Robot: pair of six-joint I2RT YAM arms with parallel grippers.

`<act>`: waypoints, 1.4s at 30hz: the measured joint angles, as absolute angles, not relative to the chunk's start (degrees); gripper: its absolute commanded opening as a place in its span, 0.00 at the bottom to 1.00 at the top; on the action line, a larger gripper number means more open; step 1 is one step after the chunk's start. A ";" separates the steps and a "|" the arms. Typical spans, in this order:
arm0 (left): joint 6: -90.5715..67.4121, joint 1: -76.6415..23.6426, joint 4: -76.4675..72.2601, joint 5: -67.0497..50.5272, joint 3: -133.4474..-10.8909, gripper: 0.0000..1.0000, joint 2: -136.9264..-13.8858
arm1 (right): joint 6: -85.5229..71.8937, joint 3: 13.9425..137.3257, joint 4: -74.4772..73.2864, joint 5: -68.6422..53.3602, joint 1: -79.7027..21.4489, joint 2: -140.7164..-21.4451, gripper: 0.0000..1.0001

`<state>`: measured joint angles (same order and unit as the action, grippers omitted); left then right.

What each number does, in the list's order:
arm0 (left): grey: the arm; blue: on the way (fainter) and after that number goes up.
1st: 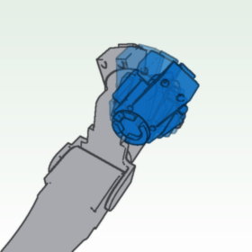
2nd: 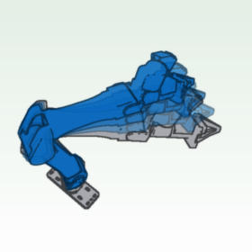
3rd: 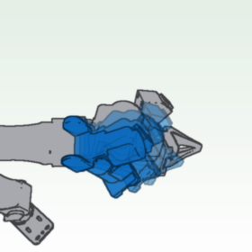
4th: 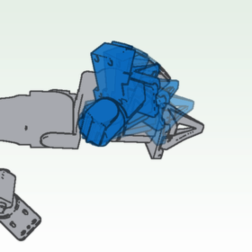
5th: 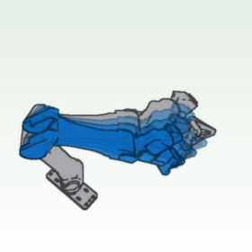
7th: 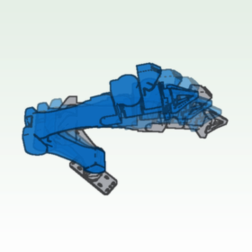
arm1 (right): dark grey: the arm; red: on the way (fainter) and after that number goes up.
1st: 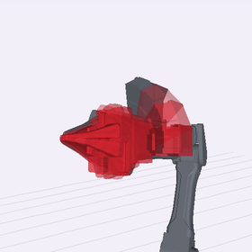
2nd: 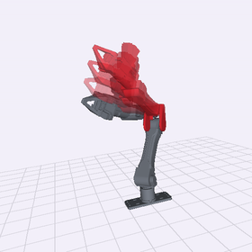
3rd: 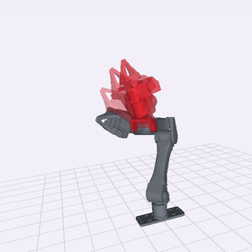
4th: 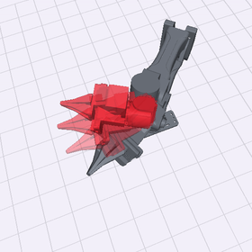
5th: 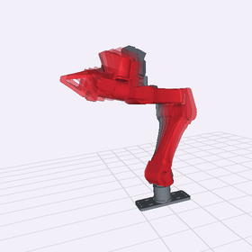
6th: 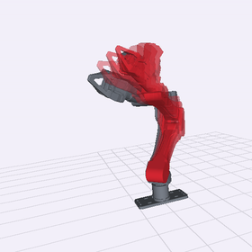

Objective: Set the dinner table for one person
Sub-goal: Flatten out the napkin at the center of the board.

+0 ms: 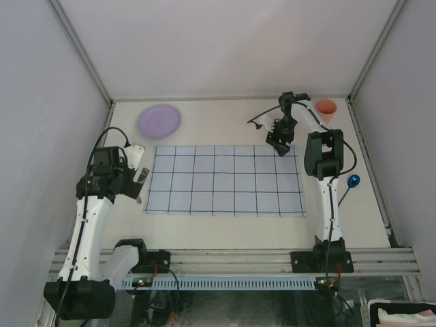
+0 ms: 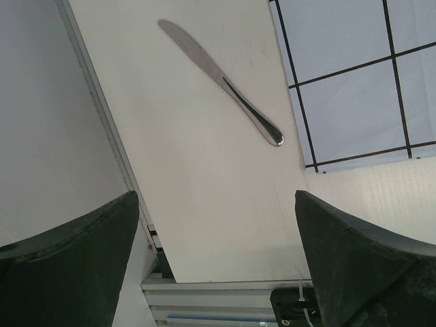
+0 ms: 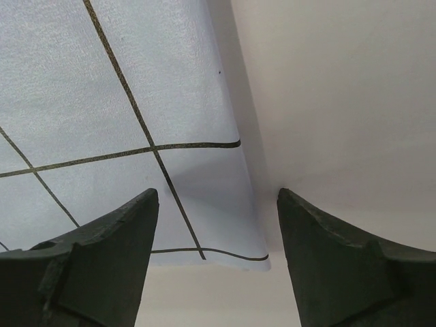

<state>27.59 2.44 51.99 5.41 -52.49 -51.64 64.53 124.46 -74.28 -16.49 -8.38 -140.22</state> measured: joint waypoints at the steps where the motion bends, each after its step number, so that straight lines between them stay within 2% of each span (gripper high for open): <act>1: 27.59 2.44 51.99 5.41 -52.49 1.00 -51.64 | 64.53 124.46 -74.24 -16.45 -8.38 -140.22 0.67; 9: 27.57 2.44 51.99 5.43 -52.49 1.00 -51.62 | 64.31 124.46 -73.60 -15.92 -8.36 -140.33 0.54; 12: 27.57 2.44 51.99 5.45 -52.49 1.00 -51.57 | 64.31 124.46 -73.32 -15.88 -8.27 -140.38 0.45; 15: 27.57 2.44 51.99 5.45 -52.49 1.00 -51.42 | 64.38 124.46 -72.99 -15.68 -8.27 -140.49 0.29; 19: 27.57 2.44 52.01 5.48 -52.49 1.00 -51.33 | 64.31 124.46 -72.42 -15.38 -8.25 -140.62 0.01; 42: 27.49 2.44 52.01 5.76 -52.49 1.00 -51.77 | 64.14 125.62 -73.25 -15.00 -8.01 -141.34 0.00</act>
